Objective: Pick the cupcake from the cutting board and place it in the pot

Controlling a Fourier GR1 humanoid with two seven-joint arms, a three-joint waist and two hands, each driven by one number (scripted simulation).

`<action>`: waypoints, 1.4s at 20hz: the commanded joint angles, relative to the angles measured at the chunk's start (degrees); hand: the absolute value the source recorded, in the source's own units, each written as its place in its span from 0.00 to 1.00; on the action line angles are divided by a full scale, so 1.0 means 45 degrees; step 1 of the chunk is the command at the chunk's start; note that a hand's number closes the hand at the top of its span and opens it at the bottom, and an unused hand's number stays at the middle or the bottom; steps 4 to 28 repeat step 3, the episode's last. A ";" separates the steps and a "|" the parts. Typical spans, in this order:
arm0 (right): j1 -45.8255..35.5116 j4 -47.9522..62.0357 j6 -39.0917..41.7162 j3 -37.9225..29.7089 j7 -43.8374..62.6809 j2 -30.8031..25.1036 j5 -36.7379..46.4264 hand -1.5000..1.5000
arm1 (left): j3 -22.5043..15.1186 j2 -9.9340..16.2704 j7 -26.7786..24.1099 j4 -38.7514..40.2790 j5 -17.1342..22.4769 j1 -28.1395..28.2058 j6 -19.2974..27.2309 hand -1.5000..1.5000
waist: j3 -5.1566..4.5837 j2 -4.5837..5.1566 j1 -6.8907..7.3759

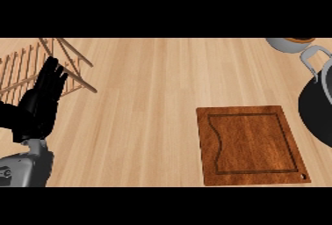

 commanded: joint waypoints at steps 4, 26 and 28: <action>0.0300 0.0247 0.0504 0.0078 -0.0749 -0.0036 -0.0057 0.00 | -0.0133 -0.0194 -0.0028 0.0061 -0.0191 -0.0030 0.0182 0.50 | 0.0033 0.0047 0.0078; 0.0300 0.0247 0.0504 0.0078 -0.0749 -0.0036 -0.0057 0.00 | -0.0133 -0.0194 -0.0028 0.0061 -0.0191 -0.0030 0.0182 0.50 | 0.0033 0.0047 0.0078; 0.0300 0.0247 0.0504 0.0078 -0.0749 -0.0036 -0.0057 0.00 | -0.0133 -0.0194 -0.0028 0.0061 -0.0191 -0.0030 0.0182 0.50 | 0.0033 0.0047 0.0078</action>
